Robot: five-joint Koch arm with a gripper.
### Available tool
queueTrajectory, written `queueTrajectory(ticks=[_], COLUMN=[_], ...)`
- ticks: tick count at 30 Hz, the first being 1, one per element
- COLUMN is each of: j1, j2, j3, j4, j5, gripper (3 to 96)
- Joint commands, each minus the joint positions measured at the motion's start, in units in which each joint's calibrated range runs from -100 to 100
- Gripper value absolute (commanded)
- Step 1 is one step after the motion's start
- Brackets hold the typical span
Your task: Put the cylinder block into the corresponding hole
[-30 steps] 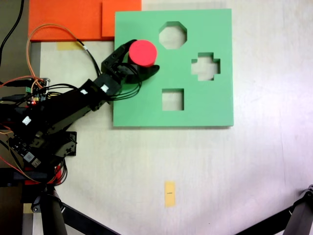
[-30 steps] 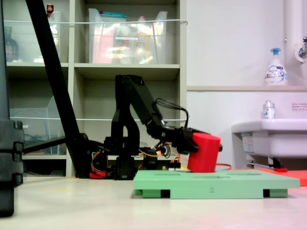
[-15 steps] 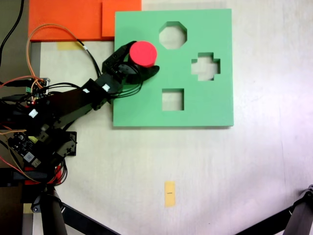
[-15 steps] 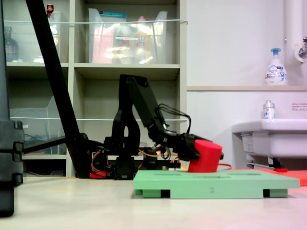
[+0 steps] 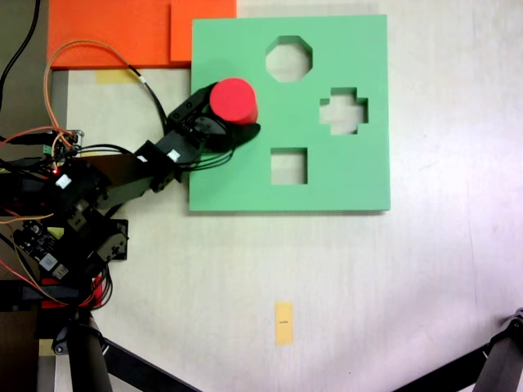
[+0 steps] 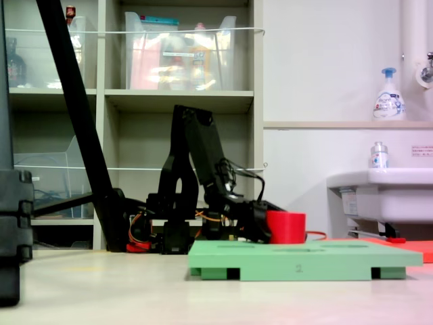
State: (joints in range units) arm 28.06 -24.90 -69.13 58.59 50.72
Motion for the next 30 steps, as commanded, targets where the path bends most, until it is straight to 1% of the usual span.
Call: queueTrajectory(ticks=[1, 5, 6, 7, 10, 14, 15, 16, 17, 18, 19, 21, 22, 23, 24, 26, 30], j1=[0.2, 0.2, 0.2, 0.2, -0.24, -2.3, -3.17, -4.05, -5.42, -6.54, -7.72, -10.89, -13.68, -15.24, -16.02, -16.95, -21.54], j2=[-0.94, -5.41, -7.23, -10.02, -26.92, -60.58, -68.12, -74.12, -75.1, -75.1, -75.1, -75.1, -75.1, -75.1, -75.1, -75.1, -75.1], j3=[0.04, -0.46, -0.96, -1.85, -5.24, -3.15, -1.16, 1.34, 4.23, 7.62, 11.71, 20.18, 23.87, 24.97, 25.56, 24.87, 11.51], j4=[2.22, 2.03, 2.03, 1.93, -2.98, -26.19, -31.2, -36.11, -42.56, -48.82, -52.19, -59.6, -62.2, -61.91, -61.14, -61.53, -61.14], j5=[0.0, 0.0, 0.0, 0.0, -0.15, -0.83, -1.17, -1.71, -3.71, -6.79, -9.67, -16.46, -23.44, -28.47, -31.36, -36.29, -43.91], gripper=[61.5, 88.2, 93.5, 95.6, 95.6, 95.6, 93.9, 86.9, 75.8, 61.5, 55.6, 49.5, 46.9, 46.1, 46.1, 46.1, 46.4])
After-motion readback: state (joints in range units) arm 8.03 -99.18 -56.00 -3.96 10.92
